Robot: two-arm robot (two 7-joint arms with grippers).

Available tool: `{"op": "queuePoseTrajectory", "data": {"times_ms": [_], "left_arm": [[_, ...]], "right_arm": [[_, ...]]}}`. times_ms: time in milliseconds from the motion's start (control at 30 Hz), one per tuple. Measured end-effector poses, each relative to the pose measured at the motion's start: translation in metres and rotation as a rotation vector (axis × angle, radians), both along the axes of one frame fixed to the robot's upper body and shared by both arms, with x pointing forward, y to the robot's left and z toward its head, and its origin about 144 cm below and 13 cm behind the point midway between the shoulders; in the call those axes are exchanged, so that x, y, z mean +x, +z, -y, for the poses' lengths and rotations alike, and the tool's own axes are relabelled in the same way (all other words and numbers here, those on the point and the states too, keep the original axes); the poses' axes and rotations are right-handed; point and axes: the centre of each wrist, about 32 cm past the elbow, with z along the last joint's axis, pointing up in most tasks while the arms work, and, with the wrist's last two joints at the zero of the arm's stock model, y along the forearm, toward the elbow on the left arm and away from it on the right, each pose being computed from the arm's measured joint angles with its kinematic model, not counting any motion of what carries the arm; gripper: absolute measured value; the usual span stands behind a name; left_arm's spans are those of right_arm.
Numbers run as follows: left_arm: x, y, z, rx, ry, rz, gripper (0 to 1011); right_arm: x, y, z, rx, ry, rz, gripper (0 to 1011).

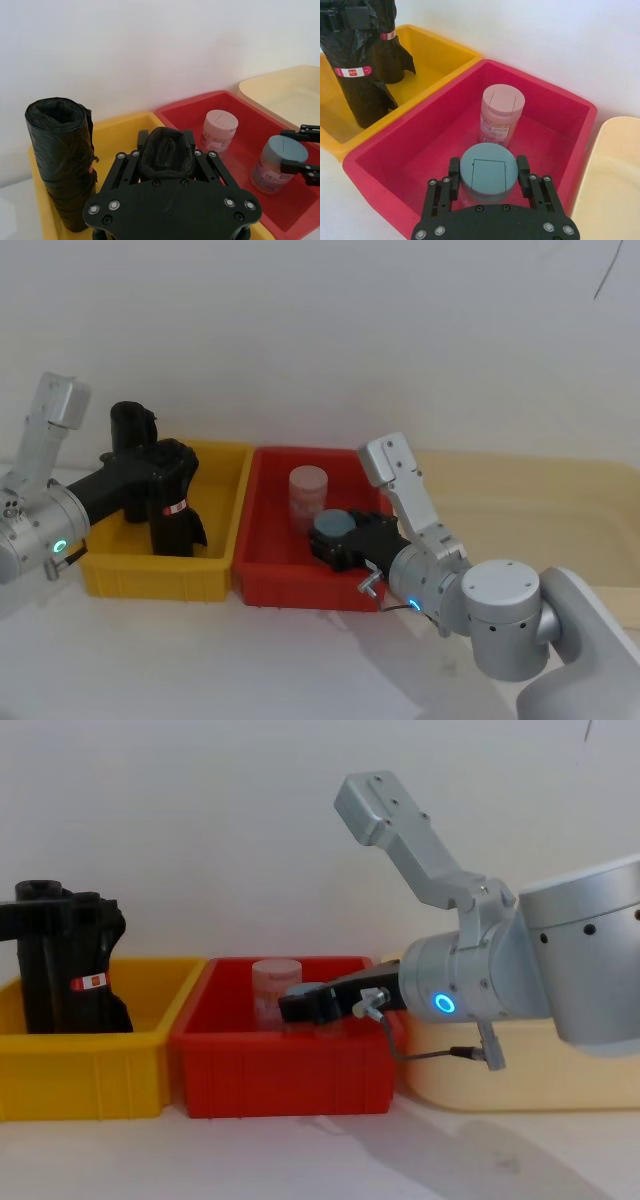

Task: Pick up the garbage bag with the one hand and transfer it to the other hand.

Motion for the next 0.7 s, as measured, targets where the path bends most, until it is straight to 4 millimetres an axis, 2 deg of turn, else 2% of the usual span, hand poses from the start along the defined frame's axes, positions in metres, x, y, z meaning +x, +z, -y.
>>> {"op": "queuePoseTrajectory", "data": {"times_ms": [400, 700], "left_arm": [[-0.001, 0.000, 0.000, 0.003, 0.002, 0.002, 381], [-0.008, 0.015, 0.005, 0.027, 0.000, 0.042, 381]], "right_arm": [[-0.001, 0.000, 0.001, 0.000, 0.000, 0.001, 666], [-0.010, 0.006, 0.008, 0.033, 0.006, 0.054, 666]]}}
